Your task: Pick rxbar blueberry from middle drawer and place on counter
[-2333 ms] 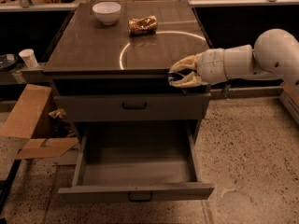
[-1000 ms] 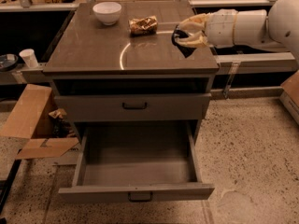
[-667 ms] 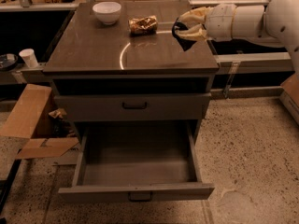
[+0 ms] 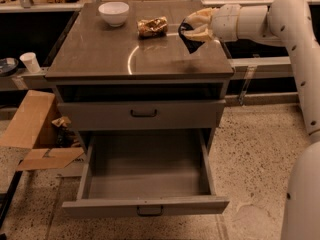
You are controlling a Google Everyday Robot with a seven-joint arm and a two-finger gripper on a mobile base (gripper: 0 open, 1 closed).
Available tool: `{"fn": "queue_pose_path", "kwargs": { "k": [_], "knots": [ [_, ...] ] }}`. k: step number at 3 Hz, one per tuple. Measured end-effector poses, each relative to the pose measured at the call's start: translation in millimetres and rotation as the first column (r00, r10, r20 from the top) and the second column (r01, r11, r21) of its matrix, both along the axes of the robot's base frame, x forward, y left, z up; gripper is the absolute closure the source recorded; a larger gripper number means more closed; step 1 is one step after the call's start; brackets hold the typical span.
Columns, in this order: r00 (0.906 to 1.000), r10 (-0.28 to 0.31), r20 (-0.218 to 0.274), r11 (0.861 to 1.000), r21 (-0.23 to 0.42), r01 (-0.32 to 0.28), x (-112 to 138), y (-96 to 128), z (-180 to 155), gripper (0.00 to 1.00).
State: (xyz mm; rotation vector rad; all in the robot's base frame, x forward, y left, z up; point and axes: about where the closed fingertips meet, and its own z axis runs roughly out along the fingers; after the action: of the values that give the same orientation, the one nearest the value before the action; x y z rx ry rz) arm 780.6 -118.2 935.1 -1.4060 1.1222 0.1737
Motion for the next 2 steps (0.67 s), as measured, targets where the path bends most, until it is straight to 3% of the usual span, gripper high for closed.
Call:
{"fn": "queue_pose_path", "kwargs": {
  "k": [2],
  "knots": [
    [0.9993, 0.026, -0.026, 0.999, -0.027, -0.027, 14.2, 13.0, -7.4, 0.28]
  ]
}}
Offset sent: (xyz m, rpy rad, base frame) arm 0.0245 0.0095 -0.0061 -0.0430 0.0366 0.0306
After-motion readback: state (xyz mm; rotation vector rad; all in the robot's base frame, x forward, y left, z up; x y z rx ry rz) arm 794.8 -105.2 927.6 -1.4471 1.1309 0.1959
